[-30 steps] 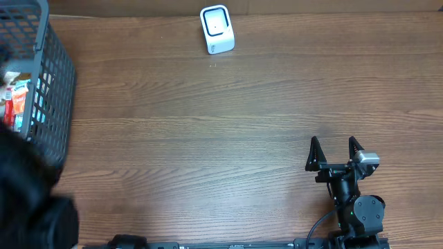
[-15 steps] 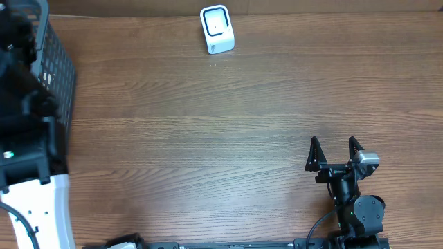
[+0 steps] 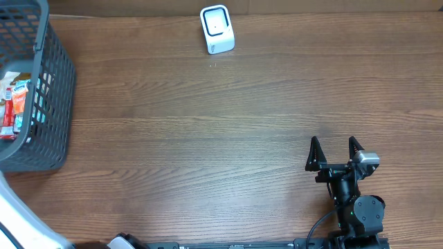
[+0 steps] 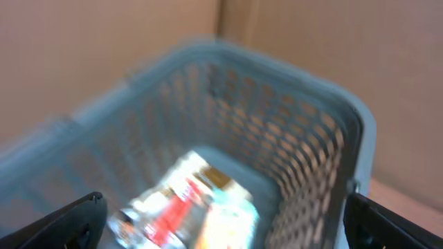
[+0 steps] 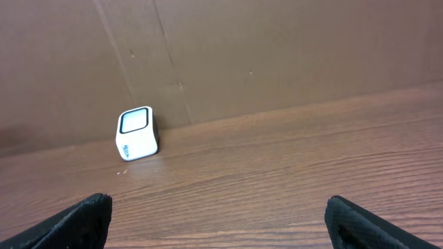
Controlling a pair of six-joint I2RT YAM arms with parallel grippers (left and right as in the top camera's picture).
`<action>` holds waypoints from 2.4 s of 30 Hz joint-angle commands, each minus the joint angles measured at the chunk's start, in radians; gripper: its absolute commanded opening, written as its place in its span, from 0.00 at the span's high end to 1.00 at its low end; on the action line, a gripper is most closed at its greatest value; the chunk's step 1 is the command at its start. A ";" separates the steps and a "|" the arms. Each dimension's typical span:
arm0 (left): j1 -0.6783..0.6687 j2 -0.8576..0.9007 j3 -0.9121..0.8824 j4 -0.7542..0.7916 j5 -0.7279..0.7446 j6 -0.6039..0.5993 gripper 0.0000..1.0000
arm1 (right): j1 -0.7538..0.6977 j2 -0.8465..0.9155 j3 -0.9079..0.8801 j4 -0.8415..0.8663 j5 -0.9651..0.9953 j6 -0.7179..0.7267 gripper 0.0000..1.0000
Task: Scan the item barcode
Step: 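Move the left gripper over the grey basket and reach inside, then grasp the green-and-orange snack packet in the basket with the left gripper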
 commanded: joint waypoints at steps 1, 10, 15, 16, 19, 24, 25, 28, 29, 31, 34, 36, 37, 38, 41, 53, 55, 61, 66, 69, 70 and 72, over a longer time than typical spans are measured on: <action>0.021 0.084 0.013 -0.039 0.182 -0.048 0.00 | -0.003 -0.010 -0.010 0.004 0.005 0.001 0.00; 0.021 0.203 0.013 -0.051 0.143 0.060 0.00 | -0.003 -0.010 -0.010 0.004 0.005 0.001 0.00; 0.021 0.228 0.013 -0.054 0.150 0.054 0.01 | -0.003 -0.010 -0.010 0.004 0.005 0.001 0.00; 0.021 0.227 0.013 -0.075 0.171 0.063 0.00 | -0.003 -0.010 -0.010 0.004 0.005 0.001 0.00; 0.021 0.225 0.027 -0.075 0.256 0.138 0.00 | -0.003 -0.010 -0.010 0.004 0.005 0.001 0.00; 0.022 0.278 0.222 -0.175 0.220 0.000 0.00 | -0.003 -0.010 -0.010 0.004 0.005 0.001 0.00; 0.019 0.308 0.301 -0.235 0.210 -0.006 0.00 | -0.003 -0.010 -0.010 0.005 0.005 0.001 0.00; 0.013 0.424 0.539 -0.440 0.132 0.023 0.00 | -0.003 -0.010 -0.010 0.004 0.005 0.001 0.00; 0.010 0.454 0.589 -0.491 0.108 0.042 0.00 | -0.003 -0.010 -0.010 0.004 0.005 0.001 0.00; 0.000 0.528 0.683 -0.603 0.055 0.118 0.00 | -0.003 -0.010 -0.010 0.005 0.005 0.001 0.00; -0.016 0.600 0.712 -0.681 -0.008 0.189 0.00 | -0.003 -0.010 -0.010 0.004 0.005 0.001 0.00; -0.026 0.639 0.710 -0.708 -0.021 0.190 0.00 | -0.003 -0.010 -0.010 0.004 0.005 0.001 0.00; -0.031 0.660 0.709 -0.723 -0.025 0.193 0.00 | -0.003 -0.010 -0.010 0.004 0.005 0.001 0.00; -0.034 0.679 0.709 -0.735 -0.025 0.206 0.00 | -0.003 -0.010 -0.010 0.004 0.005 0.001 0.00; -0.053 0.732 0.709 -0.768 -0.025 0.233 0.00 | -0.003 -0.010 -0.010 0.004 0.005 0.001 0.00; -0.171 0.793 0.709 -0.781 -0.217 0.262 0.00 | -0.003 -0.010 -0.010 0.004 0.005 0.001 0.00; -0.181 0.793 0.709 -0.778 -0.244 0.262 0.00 | -0.003 -0.010 -0.010 0.004 0.005 0.001 0.00; -0.183 0.793 0.696 -0.768 -0.243 0.262 0.00 | -0.003 -0.010 -0.010 0.004 0.005 0.001 0.00; -0.184 0.794 0.647 -0.746 -0.230 0.280 0.00 | -0.003 -0.010 -0.010 0.004 0.005 0.001 0.00; -0.184 0.794 0.616 -0.727 -0.230 0.280 0.00 | -0.003 -0.010 -0.010 0.004 0.005 0.001 0.00; -0.184 0.794 0.602 -0.715 -0.230 0.280 0.00 | -0.003 -0.010 -0.010 0.004 0.005 0.001 0.00; -0.184 0.794 0.574 -0.693 -0.230 0.280 0.00 | -0.003 -0.010 -0.010 0.004 0.005 0.001 0.00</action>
